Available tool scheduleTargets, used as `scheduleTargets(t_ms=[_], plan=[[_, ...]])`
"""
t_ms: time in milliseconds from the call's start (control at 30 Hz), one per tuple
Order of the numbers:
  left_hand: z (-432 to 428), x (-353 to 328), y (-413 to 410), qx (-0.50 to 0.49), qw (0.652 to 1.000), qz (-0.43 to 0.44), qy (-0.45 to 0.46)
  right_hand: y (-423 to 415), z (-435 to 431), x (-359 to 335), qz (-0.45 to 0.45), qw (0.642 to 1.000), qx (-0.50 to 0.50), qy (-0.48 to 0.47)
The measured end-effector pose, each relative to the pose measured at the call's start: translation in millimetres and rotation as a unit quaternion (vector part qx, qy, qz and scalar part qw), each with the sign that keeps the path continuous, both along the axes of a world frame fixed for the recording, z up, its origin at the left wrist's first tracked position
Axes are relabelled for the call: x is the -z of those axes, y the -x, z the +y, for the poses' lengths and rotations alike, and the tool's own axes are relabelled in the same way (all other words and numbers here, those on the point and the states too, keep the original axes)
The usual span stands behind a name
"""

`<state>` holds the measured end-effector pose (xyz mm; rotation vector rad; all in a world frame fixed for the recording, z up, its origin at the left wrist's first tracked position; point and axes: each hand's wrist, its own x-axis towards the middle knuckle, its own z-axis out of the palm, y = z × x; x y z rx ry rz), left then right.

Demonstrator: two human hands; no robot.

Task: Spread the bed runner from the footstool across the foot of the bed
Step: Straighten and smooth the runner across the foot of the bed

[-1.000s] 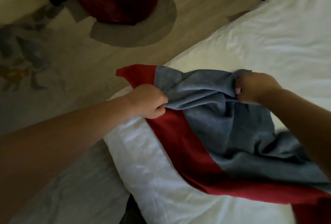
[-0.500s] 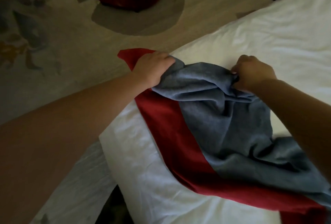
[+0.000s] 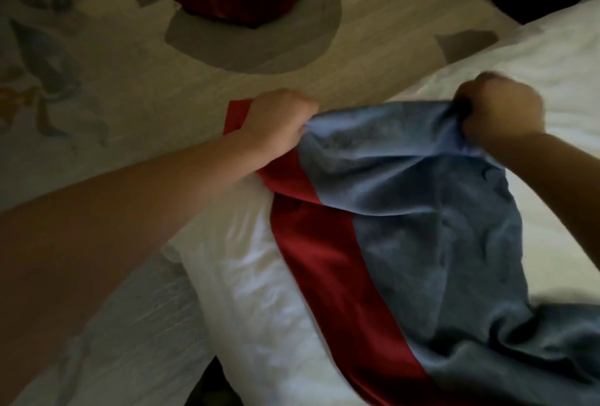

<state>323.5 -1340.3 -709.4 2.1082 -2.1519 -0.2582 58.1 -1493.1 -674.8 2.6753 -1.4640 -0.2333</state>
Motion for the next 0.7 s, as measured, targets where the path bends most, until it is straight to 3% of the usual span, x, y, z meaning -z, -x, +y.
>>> scheduleTargets(t_ms=[67, 133, 300, 433, 500, 600, 700], plan=[[-5.1, -9.8, -17.7, -0.023, 0.997, 0.017, 0.065, -17.8, -10.7, -6.0, -0.079, 0.994, 0.036, 0.067], [-6.9, -14.1, -32.3, -0.048, 0.994, 0.029, 0.089, -35.4, -13.6, -2.9, -0.087, 0.993, 0.053, 0.062], [10.3, 13.6, -41.5, -0.128, 0.99, 0.026, -0.054, -64.2, 3.1, 17.6, 0.03, 0.995, -0.034, -0.085], [20.8, 42.6, -22.2, -0.111, 0.977, 0.11, -0.142, -75.9, 3.5, 26.5, 0.101, 0.974, 0.047, -0.197], [19.1, 54.6, -11.0, -0.118, 0.97, 0.141, -0.158, -82.4, 2.3, 28.0, 0.114, 0.965, 0.041, -0.231], [13.8, 64.0, -1.9, -0.14, 0.961, 0.157, -0.181, -87.9, 1.0, 28.9, 0.08, 0.979, 0.027, -0.185], [7.3, 65.4, -6.6, -0.138, 0.965, 0.159, -0.159, -88.0, 2.4, 36.4, 0.119, 0.983, 0.007, -0.138]])
